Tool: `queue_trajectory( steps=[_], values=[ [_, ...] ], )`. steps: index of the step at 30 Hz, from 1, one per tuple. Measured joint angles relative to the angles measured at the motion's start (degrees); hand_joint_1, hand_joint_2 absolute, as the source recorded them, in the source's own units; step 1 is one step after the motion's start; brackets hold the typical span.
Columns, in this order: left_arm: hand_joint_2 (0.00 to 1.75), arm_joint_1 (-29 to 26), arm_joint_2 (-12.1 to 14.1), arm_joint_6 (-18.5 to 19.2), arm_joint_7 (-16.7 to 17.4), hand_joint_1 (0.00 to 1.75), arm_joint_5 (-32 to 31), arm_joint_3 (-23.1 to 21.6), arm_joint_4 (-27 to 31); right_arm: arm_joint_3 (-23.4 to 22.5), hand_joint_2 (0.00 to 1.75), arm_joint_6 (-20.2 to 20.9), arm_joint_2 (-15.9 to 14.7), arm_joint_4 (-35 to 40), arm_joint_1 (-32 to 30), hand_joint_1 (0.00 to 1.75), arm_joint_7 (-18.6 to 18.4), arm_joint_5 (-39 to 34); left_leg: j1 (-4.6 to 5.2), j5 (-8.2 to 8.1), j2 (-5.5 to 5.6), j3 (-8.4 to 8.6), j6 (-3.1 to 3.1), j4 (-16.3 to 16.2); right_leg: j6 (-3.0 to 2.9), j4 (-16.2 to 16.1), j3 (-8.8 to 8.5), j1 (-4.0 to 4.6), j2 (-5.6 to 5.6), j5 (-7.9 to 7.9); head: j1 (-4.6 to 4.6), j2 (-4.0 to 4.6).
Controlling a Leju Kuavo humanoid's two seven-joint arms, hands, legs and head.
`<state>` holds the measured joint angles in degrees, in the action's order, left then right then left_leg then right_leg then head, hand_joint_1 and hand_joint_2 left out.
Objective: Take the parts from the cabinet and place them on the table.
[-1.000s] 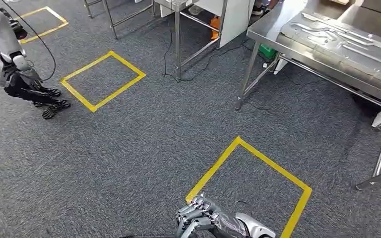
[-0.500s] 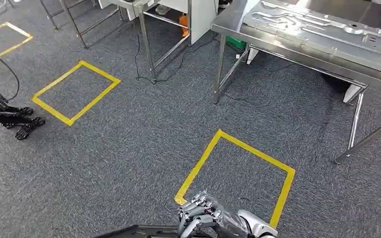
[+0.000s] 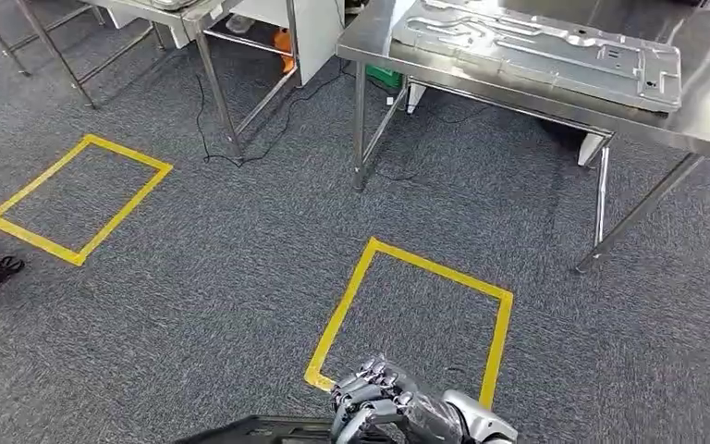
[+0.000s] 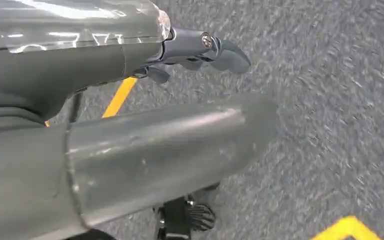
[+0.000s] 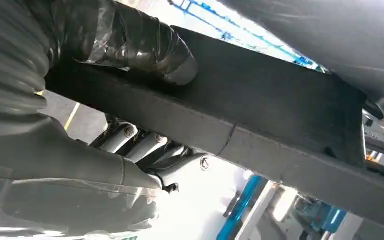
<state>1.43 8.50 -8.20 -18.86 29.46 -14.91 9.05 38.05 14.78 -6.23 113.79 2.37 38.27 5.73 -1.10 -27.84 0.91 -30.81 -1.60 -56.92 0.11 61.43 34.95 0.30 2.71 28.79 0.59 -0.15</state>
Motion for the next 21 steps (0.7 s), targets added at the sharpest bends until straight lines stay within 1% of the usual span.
queue_trajectory(
  steps=[1, 2, 3, 4, 5, 6, 7, 8, 9, 10, 12, 13, 14, 15, 16, 17, 18, 19, 20, 21],
  values=[
    [0.0, -0.1, 0.0, 0.0, 0.0, 0.0, 0.0, 0.0, 0.0, -0.1, 1.75, 0.0, -0.1, 0.1, 0.0, 1.66, 0.0, -0.1, 0.05, 0.0, -0.7, -0.03, -0.06, 0.0, 0.26, 4.0, 1.95, -0.15, -1.41, 2.52, 0.04, 0.02],
    [0.0, -0.3, 0.0, 0.0, 0.0, 0.0, 0.0, 0.0, 0.0, -0.1, 1.75, 0.0, -0.2, 0.1, 0.0, 1.66, 0.0, -0.1, 0.11, -0.07, -1.33, -0.03, -0.14, 0.0, 0.44, 8.5, 4.12, -0.31, -1.92, 4.71, 0.02, 0.0],
    [0.0, -0.3, 0.0, 0.0, 0.0, 0.0, 0.0, 0.0, 0.0, -0.1, 1.75, 0.0, -0.2, 0.1, -0.1, 1.66, 0.0, -0.2, 0.13, -0.11, -2.02, -0.08, -0.19, -0.1, 0.63, 12.6, 6.18, -0.48, -2.05, 6.27, 0.02, 0.0],
    [0.0, -0.3, 0.0, -0.2, 0.0, 0.0, 0.0, 0.0, 0.0, -0.1, 1.75, 0.0, -0.3, 0.1, -0.2, 1.66, 0.0, -0.3, 0.13, -0.18, -2.69, -0.08, -0.15, -0.1, 0.78, 15.0, 7.43, -0.65, -2.11, 6.56, 0.02, 0.0],
    [0.0, -0.2, -0.1, -0.2, -0.1, 0.0, 0.0, 0.0, 0.0, -0.1, 1.75, 0.1, -0.3, 0.2, -0.3, 1.66, 0.0, -0.5, 0.11, -0.29, -3.37, 0.03, -0.04, -0.1, 0.96, 14.5, 7.27, -0.85, -2.25, 5.4, 0.02, 0.0],
    [0.0, -0.2, -0.1, -0.3, -0.1, 0.0, 0.0, 0.0, 0.0, -0.2, 1.75, 0.2, -0.3, 0.3, -0.3, 1.66, 0.0, -0.7, 0.11, -0.46, -3.94, 0.2, 0.1, -0.1, 1.03, 11.3, 5.69, -1.02, -2.54, 3.11, 0.02, 0.02],
    [0.0, -0.1, -0.2, -0.4, -0.2, 0.0, 0.2, 0.0, 0.0, -0.3, 1.75, 0.5, -0.4, 0.5, -0.3, 1.66, 0.0, -1.0, 0.11, -0.67, -4.5, 0.5, 0.24, -0.1, 0.97, 6.1, 2.88, -1.08, -3.08, 0.36, 0.02, 0.0],
    [0.0, -0.1, -0.2, -0.5, -0.3, 0.0, 0.4, 0.0, 0.0, -0.4, 1.75, 0.7, -0.5, 0.7, -0.3, 1.66, 0.0, -1.1, 0.11, -0.9, -4.93, 0.84, 0.49, -0.2, 0.78, 0.8, -0.01, -1.02, -4.48, -1.88, 0.02, 0.02],
    [0.0, -0.1, -0.2, -0.5, -0.4, 0.0, 0.5, 0.0, 0.0, -0.5, 1.75, 1.0, -0.6, 0.7, -0.3, 1.66, -0.1, -1.2, 0.33, -1.19, -5.42, 1.1, 0.84, -0.2, 0.48, -2.3, -1.61, -0.57, -6.99, -1.32, 0.02, 0.0],
    [0.0, -0.1, -0.2, -0.5, -0.5, 0.0, 0.5, 0.0, 0.0, -0.6, 1.75, 1.1, -0.6, 0.8, -0.3, 1.66, -0.1, -1.3, 0.6, -1.43, -5.65, 1.13, 1.21, -0.4, 0.01, -2.5, -1.5, -0.24, -6.18, -1.6, 0.02, 0.02],
    [0.0, 0.0, -0.2, -0.5, -0.7, 0.0, 0.6, 0.0, 0.0, -0.7, 1.75, 1.3, -0.7, 0.9, -0.4, 1.66, -0.1, -1.4, 0.56, -1.47, -6.63, 1.28, 1.64, -0.3, -0.41, -2.3, -1.11, -0.02, -5.07, -1.54, 0.04, 0.0],
    [0.0, 0.0, -0.2, -0.6, -0.7, 0.0, 0.6, 0.0, 0.0, -0.8, 1.75, 1.4, -0.8, 0.9, -0.4, 1.66, -0.1, -1.5, 0.51, -1.5, -7.15, 1.49, 1.93, -0.2, -0.77, -2.4, -1.03, -0.03, -4.45, -1.64, 0.02, 0.0],
    [0.0, 0.1, -0.2, -0.6, -0.7, 0.0, 0.6, 0.0, 0.0, -0.8, 1.75, 1.5, -0.8, 1.2, -0.5, 1.66, -0.1, -1.5, 0.23, -2.07, -6.56, 1.27, 2.35, -0.4, -1.27, -3.0, -1.39, -0.62, -3.96, -1.96, 0.04, 0.0],
    [0.0, 0.1, -0.2, -0.6, -0.7, 0.0, 0.6, 0.0, 0.0, -0.9, 1.75, 1.5, -0.9, 1.2, -0.5, 1.66, -0.1, -1.5, 0.08, -3.08, -3.85, 1.03, 2.57, -1.8, -1.44, -3.2, -1.52, -0.64, -3.55, -2.05, 0.04, 0.0],
    [0.0, 0.1, -0.2, -0.6, -0.7, 0.0, 0.6, 0.0, 0.0, -1.0, 1.75, 1.6, -0.9, 1.2, -0.5, 1.66, -0.1, -1.5, -0.02, -5.1, -2.28, -0.39, 2.63, -5.0, -1.83, -3.2, -1.5, -0.66, -3.28, -2.05, 0.04, 0.02],
    [0.0, 0.1, -0.2, -0.6, -0.7, 0.0, 0.6, 0.0, 0.0, -1.0, 1.75, 1.6, -0.9, 1.2, -0.5, 1.66, -0.1, -1.5, -0.03, -7.45, -1.56, -2.67, 2.74, -9.7, -1.9, -3.1, -1.46, -0.64, -2.69, -2.03, 0.04, 0.02],
    [0.0, 0.0, -0.2, -0.6, -0.7, 0.0, 0.7, 0.0, 0.0, -1.0, 1.75, 1.7, -0.9, 1.2, -0.5, 1.66, -0.1, -1.5, -0.02, -9.36, -1.4, -5.1, 2.88, -14.6, -1.97, -3.1, -1.44, -0.57, -2.09, -2.01, 0.04, 0.02],
    [0.0, -0.2, -0.2, -0.6, -0.7, 0.0, 0.7, 0.0, 0.0, -1.0, 1.75, 1.7, -0.9, 1.2, -0.6, 1.66, -0.1, -1.5, -0.02, -10.09, -1.39, -6.95, 2.96, -18.1, -2.0, -3.0, -1.41, -0.5, -1.39, -1.98, 0.04, 0.0],
    [0.0, -0.4, -0.2, -0.7, -0.6, 0.0, 0.8, 0.0, 0.0, -1.0, 1.75, 1.7, -0.9, 1.2, -0.6, 1.66, -0.1, -1.5, -0.03, -9.22, -1.39, -7.49, 2.92, -18.5, -2.05, -2.8, -1.43, -0.49, -0.67, -1.95, 0.04, 0.0],
    [0.0, -0.5, -0.2, -0.7, -0.6, 0.0, 0.8, 0.0, 0.0, -1.0, 1.75, 1.8, -0.9, 1.2, -0.7, 1.66, -0.1, -1.5, -0.03, -7.16, -1.35, -6.81, 2.82, -16.5, -2.04, -2.7, -1.48, -0.5, 0.0, -1.88, 0.04, 0.02]
  ],
)
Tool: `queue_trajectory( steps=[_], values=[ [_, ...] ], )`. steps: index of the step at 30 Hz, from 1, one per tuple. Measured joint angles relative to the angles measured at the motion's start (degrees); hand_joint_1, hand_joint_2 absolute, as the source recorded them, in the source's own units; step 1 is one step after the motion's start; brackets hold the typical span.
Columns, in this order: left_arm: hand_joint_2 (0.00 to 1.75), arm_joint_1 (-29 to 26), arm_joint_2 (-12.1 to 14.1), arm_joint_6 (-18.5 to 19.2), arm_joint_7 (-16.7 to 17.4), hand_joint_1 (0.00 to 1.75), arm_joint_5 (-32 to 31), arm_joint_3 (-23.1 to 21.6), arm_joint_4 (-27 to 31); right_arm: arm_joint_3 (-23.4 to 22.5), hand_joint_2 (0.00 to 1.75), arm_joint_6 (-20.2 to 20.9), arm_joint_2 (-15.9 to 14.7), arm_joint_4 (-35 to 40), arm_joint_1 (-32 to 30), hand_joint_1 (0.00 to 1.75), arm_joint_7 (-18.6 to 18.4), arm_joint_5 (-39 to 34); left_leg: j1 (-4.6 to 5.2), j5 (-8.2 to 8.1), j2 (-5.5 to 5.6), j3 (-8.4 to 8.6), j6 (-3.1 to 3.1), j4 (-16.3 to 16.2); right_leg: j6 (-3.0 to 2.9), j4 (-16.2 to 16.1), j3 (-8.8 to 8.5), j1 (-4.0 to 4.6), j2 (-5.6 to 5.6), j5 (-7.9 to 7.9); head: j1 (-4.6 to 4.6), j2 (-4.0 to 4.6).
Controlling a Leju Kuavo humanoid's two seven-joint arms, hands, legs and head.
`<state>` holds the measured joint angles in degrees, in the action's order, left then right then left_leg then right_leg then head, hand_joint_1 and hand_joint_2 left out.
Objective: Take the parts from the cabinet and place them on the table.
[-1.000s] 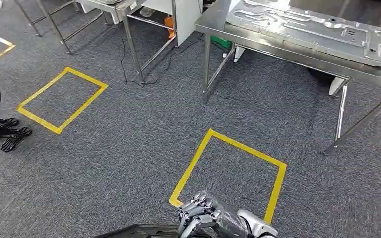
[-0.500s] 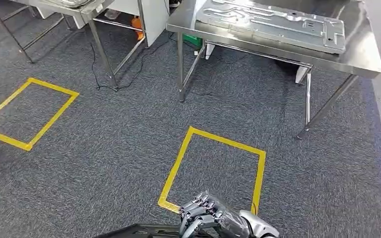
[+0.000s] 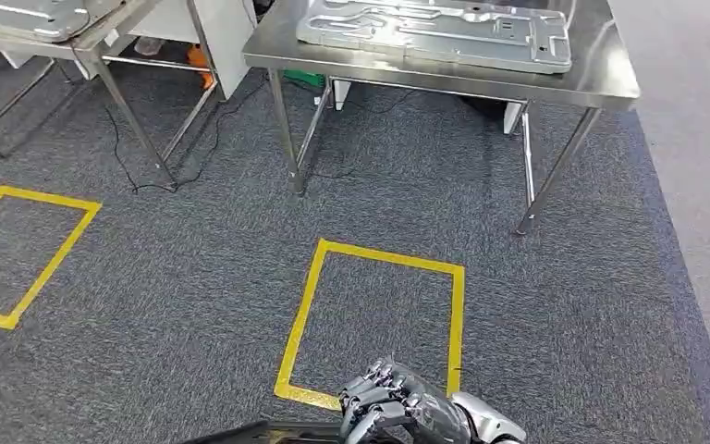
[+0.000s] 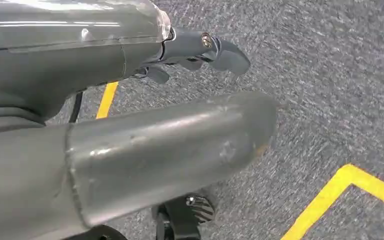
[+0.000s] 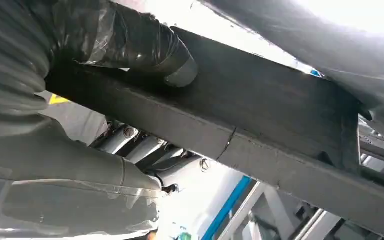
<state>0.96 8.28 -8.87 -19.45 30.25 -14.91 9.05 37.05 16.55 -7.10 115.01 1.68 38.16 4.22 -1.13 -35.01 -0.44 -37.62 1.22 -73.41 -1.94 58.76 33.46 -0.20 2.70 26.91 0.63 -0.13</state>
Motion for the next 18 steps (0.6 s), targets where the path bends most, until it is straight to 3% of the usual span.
queue_trajectory(
  steps=[2, 3, 4, 7, 8, 9, 10, 11, 12, 13, 14, 15, 17, 18],
  values=[
    [0.0, 0.2, 0.0, -0.1, 0.0, 0.0, 0.1, 0.0, 0.0, 0.0, 1.75, 0.0, 0.0, 0.0, 0.0, 1.66, 0.0, 0.0, -0.01, 6.07, 1.03, 4.23, -0.43, 10.2, 0.2, 0.2, -0.22, -0.02, 1.39, 0.15, 0.0, -0.02],
    [0.0, 0.1, 0.0, -0.1, 0.0, 0.0, 0.2, 0.0, 0.0, 0.0, 1.75, 0.0, 0.0, 0.0, -0.1, 1.66, 0.0, 0.0, -0.06, 6.83, 3.11, 5.74, -0.81, 14.0, 0.37, 0.3, -0.18, -0.13, 1.81, 0.25, 0.0, -0.02],
    [0.0, 0.0, 0.0, -0.1, 0.0, 0.0, 0.2, 0.0, 0.0, 0.0, 1.75, 0.0, 0.0, 0.0, 0.0, 1.66, 0.0, 0.0, -0.09, 6.27, 4.34, 6.1, -1.01, 15.1, 0.8, 0.8, 0.28, 0.35, 2.3, 0.28, -0.02, 0.0],
    [0.0, 0.2, 0.0, 0.0, 0.1, 0.0, 0.3, 0.0, 0.0, -0.1, 1.75, 0.1, 0.0, 0.0, -0.1, 1.66, 0.0, -0.3, 0.31, 6.32, 3.19, 6.17, -1.5, 14.9, 1.92, 0.4, 0.78, -0.35, 3.98, -0.33, -0.02, -0.02],
    [0.0, 0.3, 0.0, 0.1, 0.1, 0.0, 0.3, 0.0, 0.0, -0.1, 1.75, 0.1, 0.0, 0.0, 0.0, 1.66, 0.0, -0.4, -0.34, 6.74, 2.47, 6.3, -2.06, 15.6, 2.32, 0.5, 0.9, 0.01, 4.44, -0.33, 0.0, -0.02],
    [0.0, 0.4, 0.0, 0.2, 0.2, 0.0, 0.3, 0.0, 0.0, -0.2, 1.75, 0.1, 0.0, 0.0, -0.2, 1.66, -0.1, -0.6, -0.26, 6.98, 1.6, 6.55, -2.44, 15.9, 2.47, 1.5, 1.13, 0.04, 1.8, 0.6, -0.02, 0.0],
    [0.0, 0.4, 0.0, 0.2, 0.2, 0.0, 0.4, 0.0, 0.0, -0.2, 1.75, 0.1, -0.1, 0.0, 0.0, 1.66, -0.1, -0.6, -0.22, 7.01, 1.16, 6.51, -2.91, 16.0, 2.76, 4.2, 2.44, 0.09, -0.7, 2.62, -0.02, 0.0],
    [0.0, 0.3, 0.0, 0.3, 0.2, 0.0, 0.4, 0.0, 0.0, -0.2, 1.75, 0.1, -0.1, 0.0, 0.1, 1.66, -0.2, -0.7, -0.09, 6.99, 0.57, 6.43, -3.02, 16.0, 3.0, 8.4, 4.4, -0.06, -1.71, 4.94, -0.02, 0.0],
    [0.0, 0.2, 0.0, 0.3, 0.4, 0.0, 0.4, 0.0, 0.0, -0.2, 1.75, 0.1, -0.2, 0.0, 0.1, 1.66, -0.3, -0.8, 0.02, 6.95, -0.1, 6.39, -3.08, 15.9, 3.18, 13.3, 6.76, -0.22, -2.11, 7.21, 0.0, -0.02],
    [0.0, 0.1, 0.0, 0.4, 0.4, 0.0, 0.4, 0.0, 0.0, -0.2, 1.75, 0.1, -0.2, 0.0, 0.1, 1.66, -0.3, -0.9, 0.04, 6.9, -0.85, 6.34, -3.13, 15.9, 3.37, 17.3, 8.72, -0.33, -2.2, 8.52, -0.04, 0.0],
    [0.0, 0.1, 0.0, 0.4, 0.5, 0.0, 0.5, 0.0, 0.0, -0.2, 1.75, 0.1, -0.2, 0.0, 0.1, 1.66, -0.3, -0.9, 0.04, 6.87, -1.54, 6.34, -3.11, 15.9, 3.47, 18.5, 9.35, -0.45, -2.27, 8.18, -0.02, 0.0],
    [0.0, 0.2, -0.1, 0.4, 0.5, 0.0, 0.5, 0.0, 0.0, -0.2, 1.75, 0.1, -0.2, 0.0, 0.1, 1.66, -0.3, -1.0, 0.04, 6.76, -2.15, 6.42, -3.04, 15.8, 3.56, 16.5, 8.39, -0.55, -2.42, 6.42, -0.02, 0.0],
    [0.0, 0.3, -0.1, 0.5, 0.5, 0.0, 0.5, 0.0, 0.0, -0.2, 1.75, 0.1, -0.2, 0.0, 0.1, 1.66, -0.3, -1.0, 0.04, 6.5, -3.12, 6.78, -2.72, 15.8, 3.34, 6.9, 3.1, -0.55, -3.53, 1.5, -0.02, -0.02],
    [0.0, 0.4, -0.1, 0.5, 0.5, 0.0, 0.5, 0.0, 0.0, -0.2, 1.75, 0.1, -0.2, 0.0, 0.1, 1.66, -0.4, -1.0, 0.1, 6.3, -3.5, 7.06, -2.47, 15.7, 2.94, 1.5, 0.09, -0.4, -5.47, -0.19, -0.02, -0.02]
  ],
)
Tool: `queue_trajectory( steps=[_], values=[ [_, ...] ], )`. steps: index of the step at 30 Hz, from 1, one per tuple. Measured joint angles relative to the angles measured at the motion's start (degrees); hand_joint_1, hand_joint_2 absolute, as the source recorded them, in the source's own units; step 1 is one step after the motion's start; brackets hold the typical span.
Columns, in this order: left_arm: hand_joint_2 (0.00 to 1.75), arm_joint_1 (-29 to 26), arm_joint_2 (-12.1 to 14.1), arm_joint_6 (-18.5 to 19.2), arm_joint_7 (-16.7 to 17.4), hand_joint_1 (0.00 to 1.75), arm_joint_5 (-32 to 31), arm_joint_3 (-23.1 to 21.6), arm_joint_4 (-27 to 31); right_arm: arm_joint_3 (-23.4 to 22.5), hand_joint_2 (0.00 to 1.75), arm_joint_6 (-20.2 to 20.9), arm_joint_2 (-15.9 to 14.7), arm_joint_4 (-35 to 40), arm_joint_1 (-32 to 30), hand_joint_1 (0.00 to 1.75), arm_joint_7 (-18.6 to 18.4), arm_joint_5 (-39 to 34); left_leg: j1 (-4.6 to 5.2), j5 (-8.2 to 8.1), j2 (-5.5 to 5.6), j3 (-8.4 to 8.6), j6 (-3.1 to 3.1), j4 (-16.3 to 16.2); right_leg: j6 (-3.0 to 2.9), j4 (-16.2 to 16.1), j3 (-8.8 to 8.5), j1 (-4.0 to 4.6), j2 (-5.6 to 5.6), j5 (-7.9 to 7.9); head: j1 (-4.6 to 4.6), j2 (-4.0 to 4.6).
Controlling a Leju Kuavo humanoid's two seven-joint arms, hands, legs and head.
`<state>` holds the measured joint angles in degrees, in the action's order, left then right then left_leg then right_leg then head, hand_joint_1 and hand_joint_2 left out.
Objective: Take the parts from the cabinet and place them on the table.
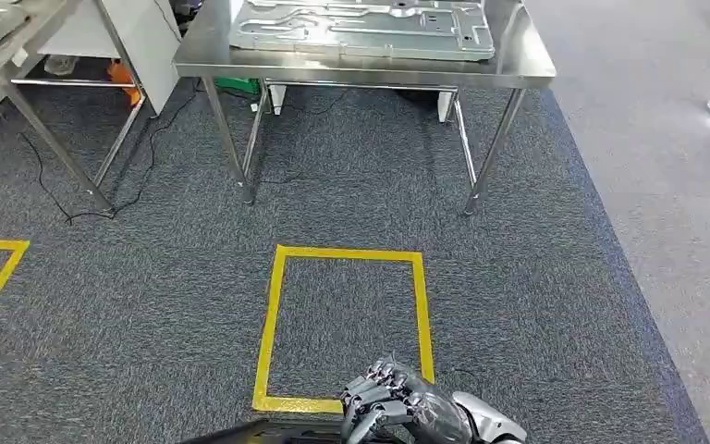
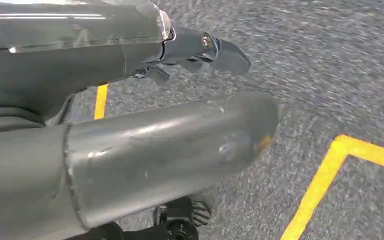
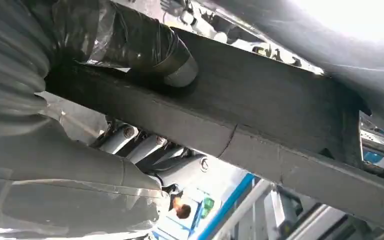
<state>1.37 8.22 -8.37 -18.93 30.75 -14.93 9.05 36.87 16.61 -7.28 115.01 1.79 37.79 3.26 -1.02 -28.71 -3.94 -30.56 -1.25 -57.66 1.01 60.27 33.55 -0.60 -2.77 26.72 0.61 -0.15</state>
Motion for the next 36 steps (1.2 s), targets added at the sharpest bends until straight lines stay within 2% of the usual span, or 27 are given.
queue_trajectory(
  steps=[1, 2, 4, 5, 6, 7, 8, 10, 11, 12, 13, 15, 16, 19, 20, 22, 23, 25, 26, 27, 28, 30, 31, 32, 33, 35, 36],
  values=[
    [0.0, 0.0, 0.0, 0.0, 0.0, 0.0, 0.0, 0.0, 0.0, 0.0, 1.75, 0.0, 0.0, 0.0, 0.1, 1.66, 0.0, 0.0, 0.46, -0.23, -0.39, 0.08, 0.36, -0.1, -0.53, -1.2, -0.5, 0.72, -1.5, 0.85, 0.0, 0.0],
    [0.0, 0.0, 0.0, 0.0, 0.1, 0.0, 0.0, 0.0, 0.0, 0.0, 1.75, 0.0, 0.0, 0.0, 0.1, 1.66, 0.0, -0.1, 0.37, -0.27, -0.71, 0.15, 0.62, -0.1, -0.76, -1.3, -0.3, 0.74, -0.52, 0.56, 0.0, 0.0],
    [0.0, 0.1, 0.0, 0.2, 0.5, 0.0, 0.1, 0.0, 0.0, 0.0, 1.75, 0.0, 0.0, 0.0, 0.1, 1.66, -0.2, -0.3, 0.42, -0.31, -1.73, 0.46, 1.12, 0.1, -1.11, -1.2, -0.03, 0.95, 0.41, 0.57, 0.0, 0.0],
    [0.0, 0.2, 0.0, 0.4, 0.6, 0.0, 0.2, 0.0, 0.0, 0.0, 1.75, 0.0, 0.0, 0.0, 0.2, 1.66, -0.4, -0.5, 0.46, -0.39, -2.15, 0.72, 1.47, 0.2, -1.52, -1.7, -0.12, 0.61, 0.93, 0.34, 0.0, 0.02],
    [0.0, 0.2, 0.0, 0.6, 1.0, 0.0, 0.3, 0.0, 0.0, 0.0, 1.75, -0.3, 0.0, 0.1, 0.2, 1.66, -0.6, -0.5, 0.1, -1.26, -0.77, 0.64, 1.85, -0.3, -1.95, -2.2, -0.55, 0.17, 1.12, 0.01, 0.02, 0.0],
    [0.0, 0.2, 0.0, 0.7, 1.4, 0.0, 0.4, 0.0, 0.0, 0.0, 1.75, -0.6, 0.0, 0.1, 0.4, 1.66, -0.8, -0.5, 0.12, -2.88, 1.34, -0.24, 1.95, -2.4, -2.36, -2.3, -0.55, 0.08, 1.42, -0.08, 0.02, 0.0],
    [0.0, 0.2, 0.0, 0.8, 1.9, 0.0, 0.5, 0.0, 0.0, 0.0, 1.75, -1.0, 0.0, 0.1, 0.6, 1.66, -1.1, -0.5, 0.09, -5.35, 2.82, -2.41, 2.1, -6.9, -2.57, -2.3, -0.4, 0.08, 1.73, -0.04, 0.02, 0.02],
    [0.0, 0.1, 0.1, 1.2, 2.7, 0.0, 0.8, 0.0, 0.0, 0.0, 1.75, -1.2, -0.1, 0.1, 0.8, 1.66, -1.1, -0.5, 0.08, -8.83, 3.5, -7.05, 2.29, -16.1, -2.87, -2.3, -0.33, 0.25, 2.39, 0.16, 0.02, 0.0],
    [0.0, 0.0, 0.1, 1.4, 3.0, 0.0, 1.0, 0.0, 0.0, 0.0, 1.75, -1.4, 0.0, 0.1, 0.8, 1.66, -1.1, -0.5, 0.07, -8.8, 3.49, -8.29, 2.27, -18.3, -2.91, -2.2, -0.4, 0.28, 2.74, 0.24, 0.02, 0.0],
    [0.0, -0.2, 0.1, 1.5, 3.2, 0.0, 1.1, 0.0, 0.0, 0.0, 1.75, -1.4, -0.1, 0.1, 0.9, 1.66, -1.1, -0.5, 0.08, -7.28, 3.5, -8.16, 2.2, -17.4, -2.83, -2.1, -0.52, 0.28, 3.12, 0.38, 0.02, 0.0],
    [0.0, -0.3, 0.2, 1.6, 3.4, 0.0, 1.1, 0.0, 0.0, 0.0, 1.75, -1.5, -0.1, 0.1, 1.0, 1.66, -1.0, -0.5, 0.08, -4.69, 3.5, -6.75, 2.07, -13.9, -2.68, -1.9, -0.68, 0.27, 3.42, 0.57, 0.02, 0.02],
    [0.0, -0.1, 0.4, 1.8, 3.4, 0.0, 1.2, 0.0, 0.0, 0.0, 1.75, -1.8, -0.1, 0.1, 1.1, 1.66, -1.0, -0.5, 0.05, 0.77, 3.61, -2.08, 1.66, -3.3, -2.28, -1.4, -1.08, 0.25, 3.73, 1.13, 0.02, 0.0],
    [0.0, 0.0, 0.5, 1.8, 3.4, 0.0, 1.2, 0.0, 0.0, 0.0, 1.75, -1.9, -0.1, 0.1, 1.3, 1.66, -1.1, -0.7, 0.37, -0.41, 3.81, -1.25, 1.41, -1.5, -1.96, -1.3, -1.08, 0.59, 3.77, 1.38, 0.0, 0.0],
    [0.0, 0.1, 0.5, 2.1, 3.4, 0.0, 1.1, 0.0, 0.0, -0.1, 1.75, -2.0, -0.2, 0.1, 2.1, 1.66, -1.6, -1.2, 0.37, -0.19, 3.84, -1.5, 0.38, -0.8, -0.92, -0.7, -0.78, 0.6, 4.03, 0.94, 0.0, 0.0],
    [0.0, -0.1, 0.5, 2.1, 3.4, 0.0, 1.1, 0.0, 0.0, -0.2, 1.75, -2.0, -0.2, 0.1, 2.3, 1.66, -1.7, -1.4, 0.31, -0.2, 3.83, -0.94, 0.1, -0.7, -0.61, -0.6, -0.85, 0.63, 4.02, 0.91, 0.02, 0.0],
    [0.0, 0.0, 0.6, 2.3, 3.4, 0.0, 1.1, 0.0, 0.0, -0.3, 1.75, -2.0, -0.3, 0.2, 2.8, 1.66, -2.1, -1.6, 0.12, -0.15, 3.69, -0.11, -0.55, -0.2, -0.15, 2.0, 0.03, 0.41, 3.38, 2.52, 0.0, 0.0],
    [0.0, 0.0, 0.6, 2.3, 3.4, 0.0, 1.1, 0.0, 0.0, -0.3, 1.75, -2.0, -0.3, 0.2, 3.0, 1.66, -2.1, -1.6, 0.12, -0.3, 3.66, -0.03, -0.79, -0.2, 0.08, 5.3, 1.84, 0.36, 3.33, 4.28, 0.02, 0.02],
    [0.0, -0.1, 0.6, 2.3, 3.4, 0.0, 1.1, 0.0, 0.0, -0.4, 1.75, -2.1, -0.4, 0.1, 3.0, 1.66, -2.2, -1.6, 0.23, -0.64, 3.56, 0.13, -1.01, -0.3, 0.29, 13.9, 6.89, 0.23, 3.28, 7.96, 0.0, 0.02],
    [0.0, -0.1, 0.6, 2.3, 3.4, 0.0, 1.1, 0.0, 0.0, -0.4, 1.75, -2.1, -0.4, 0.1, 3.0, 1.66, -2.2, -1.6, 0.26, -0.87, 3.56, 0.3, -1.0, -0.3, 0.45, 16.4, 8.74, 0.23, 3.22, 8.31, 0.02, 0.02],
    [0.0, -0.1, 0.6, 2.3, 3.4, 0.0, 1.1, 0.0, 0.0, -0.4, 1.75, -2.2, -0.4, 0.1, 3.0, 1.66, -2.2, -1.6, 0.27, -1.19, 3.56, 0.69, -0.94, -0.3, 0.43, 16.0, 9.12, 0.24, 3.17, 7.06, 0.0, 0.02],
    [0.0, -0.1, 0.6, 2.3, 3.4, 0.0, 1.0, 0.0, 0.0, -0.4, 1.75, -2.3, -0.4, 0.1, 3.0, 1.66, -2.1, -1.6, 0.27, -1.58, 3.58, 1.23, -0.88, -0.3, 0.27, 13.3, 8.29, 0.26, 3.14, 4.75, 0.0, 0.0],
    [0.0, -0.1, 0.6, 2.4, 3.3, 0.0, 1.0, 0.0, 0.0, -0.4, 1.75, -2.4, -0.4, 0.1, 3.1, 1.66, -2.1, -1.6, 0.31, -2.52, 3.59, 2.74, -0.61, -0.2, -0.5, 3.4, 4.07, 0.43, 3.01, -1.87, 0.0, 0.0],
    [0.0, -0.1, 0.6, 2.4, 3.3, 0.0, 1.0, 0.0, 0.0, -0.4, 1.75, -2.5, -0.5, 0.1, 3.2, 1.66, -2.1, -1.6, 0.19, -2.9, 3.55, 2.91, -0.43, 0.1, -0.99, 1.2, 2.91, 0.75, 2.63, -1.83, 0.02, 0.0],
    [0.0, 0.2, 0.6, 2.4, 3.2, 0.0, 1.0, 0.0, 0.0, -0.4, 1.75, -2.6, -0.5, 0.1, 3.3, 1.66, -2.1, -1.6, 0.29, -3.02, 3.47, 3.19, -0.12, -0.1, -1.21, 0.4, 3.58, 1.28, 2.44, 0.13, -0.02, 0.02],
    [0.0, 0.2, 0.7, 2.4, 3.3, 0.0, 1.0, 0.0, 0.0, -0.4, 1.75, -2.8, -0.5, 0.1, 3.4, 1.66, -2.0, -1.7, 0.3, -3.31, 3.28, 2.86, 0.35, 0.2, -1.72, -0.1, 3.39, 1.36, 2.61, -0.45, -0.06, 0.0],
    [0.0, 0.0, 0.7, 2.4, 3.2, 0.0, 0.9, 0.0, 0.0, -0.4, 1.75, -2.9, -0.5, 0.2, 3.6, 1.66, -2.0, -1.9, 0.48, -3.05, 3.15, 3.97, 0.91, -0.2, -2.33, -0.5, 2.9, 1.1, 2.84, -0.57, -0.04, 0.0],
    [0.0, 0.1, 1.0, 2.4, 3.2, 0.0, 0.9, 0.0, 0.0, -0.4, 1.75, -3.0, -0.5, 0.4, 3.6, 1.66, -2.0, -2.1, 0.43, -3.58, 3.18, 3.98, 1.11, -0.6, -2.52, -1.0, 1.56, 0.61, 2.94, -0.65, -0.07, 0.0]
  ],
)
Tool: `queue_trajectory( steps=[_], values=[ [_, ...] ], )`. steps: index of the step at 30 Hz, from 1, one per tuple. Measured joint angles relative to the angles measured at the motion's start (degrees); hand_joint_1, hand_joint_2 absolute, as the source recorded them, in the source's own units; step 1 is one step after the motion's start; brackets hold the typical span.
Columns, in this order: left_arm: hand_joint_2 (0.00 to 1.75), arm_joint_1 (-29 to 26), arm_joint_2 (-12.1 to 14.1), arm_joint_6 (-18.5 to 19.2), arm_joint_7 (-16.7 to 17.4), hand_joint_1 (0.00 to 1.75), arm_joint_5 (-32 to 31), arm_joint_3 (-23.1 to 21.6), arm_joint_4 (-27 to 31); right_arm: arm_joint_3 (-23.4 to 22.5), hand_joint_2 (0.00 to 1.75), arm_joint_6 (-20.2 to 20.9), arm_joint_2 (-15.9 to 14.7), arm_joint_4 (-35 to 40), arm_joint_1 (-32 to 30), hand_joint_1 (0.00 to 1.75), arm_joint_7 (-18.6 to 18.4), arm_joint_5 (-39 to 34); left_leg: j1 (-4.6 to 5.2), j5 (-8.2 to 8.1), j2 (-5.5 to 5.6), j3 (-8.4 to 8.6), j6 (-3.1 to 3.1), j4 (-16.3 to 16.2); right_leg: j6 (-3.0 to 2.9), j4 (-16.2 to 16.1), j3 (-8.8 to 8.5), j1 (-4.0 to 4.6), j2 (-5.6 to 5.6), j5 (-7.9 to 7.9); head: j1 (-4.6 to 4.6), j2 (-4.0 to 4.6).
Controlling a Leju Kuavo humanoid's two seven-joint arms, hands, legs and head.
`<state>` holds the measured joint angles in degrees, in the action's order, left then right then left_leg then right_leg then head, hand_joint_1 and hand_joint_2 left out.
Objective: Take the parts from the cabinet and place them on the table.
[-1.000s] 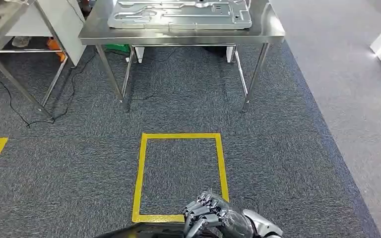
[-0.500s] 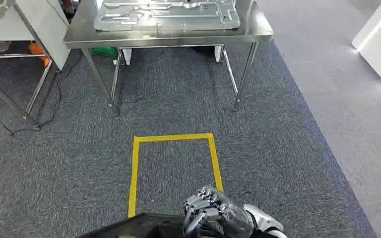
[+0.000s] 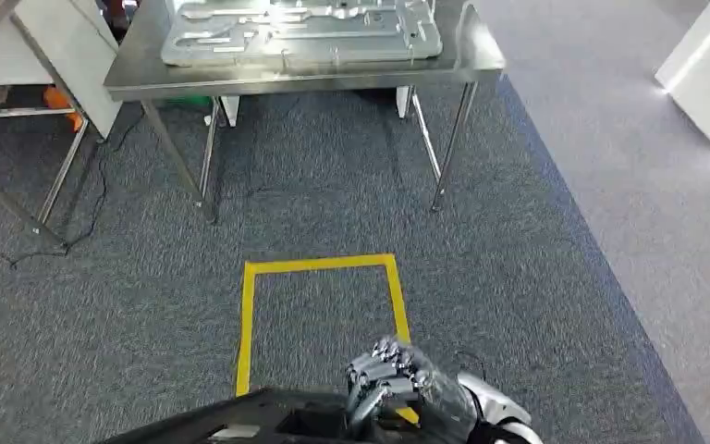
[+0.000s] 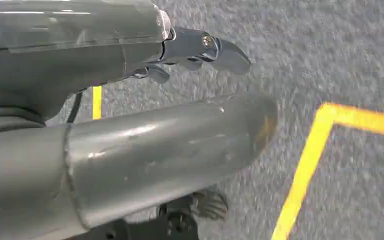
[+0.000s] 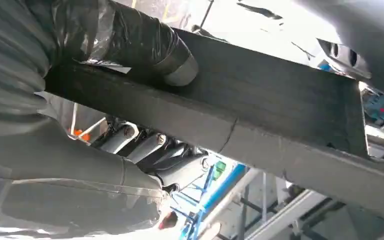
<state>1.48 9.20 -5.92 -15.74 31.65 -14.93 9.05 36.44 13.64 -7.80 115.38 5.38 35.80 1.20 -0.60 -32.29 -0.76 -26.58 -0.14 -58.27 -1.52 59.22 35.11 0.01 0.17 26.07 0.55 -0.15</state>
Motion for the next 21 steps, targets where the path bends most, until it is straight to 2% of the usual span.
queue_trajectory(
  steps=[1, 2, 4, 5, 6, 7, 8, 10, 11, 12, 13, 14, 15, 16, 17, 19, 20, 21],
  values=[
    [0.0, 0.1, 0.0, 0.1, 0.0, 0.0, 0.0, 0.0, 0.0, 0.0, 1.75, 0.0, 0.0, 0.1, 0.2, 1.66, 0.0, 0.0, -0.12, -0.43, 0.23, -0.29, 0.16, -2.2, -0.32, -0.4, -1.0, -0.05, -0.14, 0.32, -0.04, 0.02],
    [0.0, 0.2, 0.0, 0.1, -0.1, 0.0, 0.0, 0.0, 0.0, 0.0, 1.75, 0.0, 0.0, 0.1, 0.5, 1.66, 0.0, -0.1, -0.13, -1.33, 0.31, -2.31, 0.38, -5.9, -0.57, -0.5, -1.44, -0.09, -0.15, 0.56, 0.09, 0.0],
    [0.0, 0.3, 0.2, 0.1, -0.1, 0.0, 0.0, 0.0, 0.0, 0.0, 1.75, 0.0, 0.0, 0.1, 0.5, 1.66, 0.0, -0.1, -0.19, -4.99, 0.34, -7.68, 0.88, -13.8, -0.64, -0.5, -1.98, -0.09, -0.07, 1.29, 0.09, 0.02],
    [0.0, 0.2, 0.2, 0.1, -0.1, 0.0, 0.0, 0.0, 0.0, 0.0, 1.75, 0.0, 0.0, 0.1, 0.5, 1.66, 0.0, -0.1, -0.18, -6.45, 0.34, -9.98, 0.93, -16.5, -0.69, -0.5, -2.33, -0.08, 0.06, 1.68, 0.07, 0.0],
    [0.0, 0.0, 0.2, 0.1, -0.1, 0.0, 0.0, 0.0, 0.0, 0.0, 1.75, 0.0, 0.0, 0.1, 0.5, 1.66, 0.0, -0.1, -0.18, -6.25, 0.34, -11.2, 1.0, -16.9, -0.67, -0.5, -2.82, -0.07, 0.26, 2.09, 0.09, 0.0],
    [0.0, -0.2, 0.2, 0.1, -0.1, 0.0, 0.0, 0.0, 0.0, 0.0, 1.75, 0.0, 0.0, 0.1, 0.5, 1.66, 0.0, -0.1, -0.18, -4.3, 0.34, -11.24, 0.89, -14.7, -0.57, -0.5, -3.56, -0.06, 0.49, 2.6, 0.09, 0.02],
    [0.0, -0.2, 0.3, 0.1, -0.1, 0.0, 0.0, 0.0, 0.0, 0.0, 1.75, 0.0, 0.0, 0.1, 0.5, 1.66, 0.0, -0.1, -0.17, -1.03, 0.34, -10.31, 0.7, -10.6, -0.46, -0.5, -4.35, -0.05, 0.58, 3.16, 0.09, 0.0],
    [0.0, -0.2, 0.5, 0.1, -0.1, 0.0, 0.0, 0.0, 0.0, 0.0, 1.75, 0.0, 0.0, 0.1, 0.5, 1.66, 0.0, -0.1, -0.15, 6.52, 0.4, -8.26, 0.44, -1.7, -0.05, -0.5, -5.65, -0.04, 0.53, 4.29, 0.07, 0.02],
    [0.0, -0.3, 0.5, 0.1, -0.1, 0.0, 0.0, 0.0, -0.1, 0.0, 1.75, 0.0, 0.0, 0.1, 0.6, 1.66, 0.0, -0.1, 0.42, 4.31, 0.45, -8.6, 0.24, -1.8, 0.23, -0.2, -5.91, 0.13, 0.57, 4.5, 0.04, 0.02],
    [0.0, 0.0, 0.5, 0.1, -0.2, 0.0, -0.1, 0.0, -0.1, 0.0, 1.75, 0.0, 0.0, 0.1, 0.6, 1.66, 0.0, -0.1, 0.48, 4.38, 0.38, -8.33, -0.41, -1.8, 0.64, -0.2, -5.36, 0.18, 0.7, 4.75, 0.11, 0.0],
    [0.0, 0.0, 0.5, 0.1, -0.2, 0.0, -0.1, 0.0, -0.1, 0.0, 1.75, 0.0, 0.0, 0.1, 0.6, 1.66, 0.0, -0.1, 0.55, 5.4, 0.47, -8.39, -0.87, -1.8, 1.01, -0.2, -5.52, 0.17, 0.68, 5.07, 0.09, 0.02],
    [0.0, -0.2, 0.5, 0.1, -0.2, 0.0, -0.1, 0.0, -0.1, 0.0, 1.75, 0.0, 0.0, 0.1, 0.6, 1.66, 0.0, -0.1, 0.55, 5.27, 0.45, -8.32, -1.13, -1.7, 1.16, -0.6, -5.76, 0.18, 0.7, 5.12, 0.07, 0.02],
    [0.0, -0.2, 0.5, 0.1, -0.2, 0.0, -0.2, 0.0, -0.1, 0.0, 1.75, 0.0, 0.0, 0.2, 0.6, 1.66, 0.0, -0.1, -0.02, 5.48, 0.48, -7.9, -1.46, -1.1, 1.47, -0.6, -6.02, 0.55, 0.69, 5.37, 0.11, 0.0],
    [0.0, -0.1, 0.5, 0.1, -0.3, 0.0, -0.2, 0.0, -0.1, 0.0, 1.75, 0.0, 0.0, 0.3, 0.6, 1.66, 0.0, -0.1, -0.13, 5.57, 0.41, -7.47, -1.63, -0.6, 1.76, 0.4, -5.94, 0.38, 0.46, 6.14, 0.07, 0.0],
    [0.0, 0.0, 0.5, 0.1, -0.3, 0.0, -0.2, 0.0, -0.1, 0.0, 1.75, 0.0, 0.0, 0.3, 0.8, 1.66, 0.0, -0.1, -0.22, 5.32, 0.37, -7.12, -2.05, -0.5, 2.03, 3.1, -4.6, 0.38, 0.34, 7.5, 0.07, 0.02],
    [0.0, 0.1, 0.5, 0.1, -0.3, 0.0, -0.2, 0.0, -0.1, 0.0, 1.75, 0.0, 0.0, 0.3, 0.7, 1.66, 0.0, -0.1, -0.15, 4.78, 0.37, -6.71, -2.47, -0.5, 2.47, 12.1, 0.79, -0.07, 0.32, 10.92, 0.09, 0.0],
    [0.0, 0.0, 0.5, 0.1, -0.3, 0.0, -0.2, 0.0, -0.1, 0.0, 1.75, 0.0, 0.0, 0.3, 0.7, 1.66, 0.0, -0.1, -0.14, 4.46, 0.38, -6.46, -2.46, -0.5, 2.62, 15.9, 3.48, -0.22, 0.31, 11.65, 0.09, 0.0],
    [0.0, 0.0, 0.5, 0.1, -0.3, 0.0, -0.2, 0.0, -0.1, 0.0, 1.75, 0.0, 0.0, 0.3, 0.7, 1.66, 0.0, -0.1, -0.15, 4.14, 0.39, -6.08, -2.41, -0.5, 2.68, 17.3, 5.04, -0.32, 0.27, 10.96, 0.07, 0.02]
  ],
)
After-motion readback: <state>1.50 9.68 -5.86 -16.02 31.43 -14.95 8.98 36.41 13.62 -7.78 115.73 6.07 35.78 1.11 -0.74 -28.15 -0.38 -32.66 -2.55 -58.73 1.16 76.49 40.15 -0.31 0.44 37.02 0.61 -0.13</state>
